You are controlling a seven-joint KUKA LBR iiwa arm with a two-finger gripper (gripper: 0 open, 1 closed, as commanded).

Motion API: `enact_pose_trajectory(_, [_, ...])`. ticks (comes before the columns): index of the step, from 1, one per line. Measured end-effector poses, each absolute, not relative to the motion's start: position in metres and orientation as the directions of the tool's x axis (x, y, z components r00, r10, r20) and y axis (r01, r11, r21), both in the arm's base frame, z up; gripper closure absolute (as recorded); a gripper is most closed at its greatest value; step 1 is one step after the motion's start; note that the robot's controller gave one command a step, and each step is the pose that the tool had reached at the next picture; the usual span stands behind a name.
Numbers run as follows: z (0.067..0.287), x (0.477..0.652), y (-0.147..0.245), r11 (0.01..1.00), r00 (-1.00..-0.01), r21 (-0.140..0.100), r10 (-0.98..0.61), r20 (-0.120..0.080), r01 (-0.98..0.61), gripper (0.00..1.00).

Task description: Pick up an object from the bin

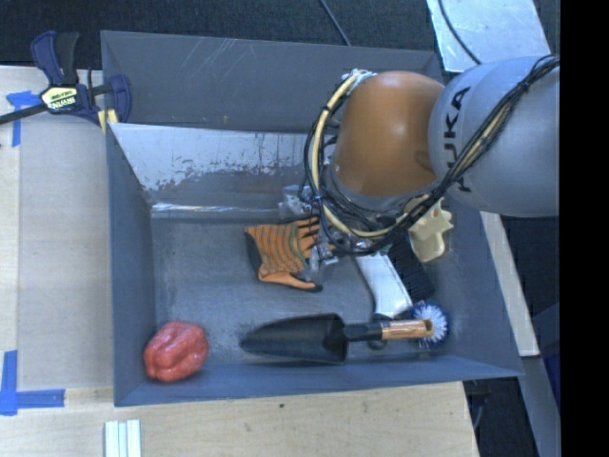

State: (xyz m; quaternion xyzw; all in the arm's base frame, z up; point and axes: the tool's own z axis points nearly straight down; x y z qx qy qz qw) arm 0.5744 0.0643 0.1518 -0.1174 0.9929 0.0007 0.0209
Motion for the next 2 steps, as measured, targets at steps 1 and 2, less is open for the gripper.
enact_pose_trajectory(1, [0.1423, 0.5798, 0.0600, 0.966, -0.965, -0.006, -0.258, -0.053, -0.258, 0.00])
enact_pose_trajectory(2, [0.1364, 0.5705, 0.0574, 0.988, -0.988, 0.002, -0.152, -0.033, -0.152, 0.00])
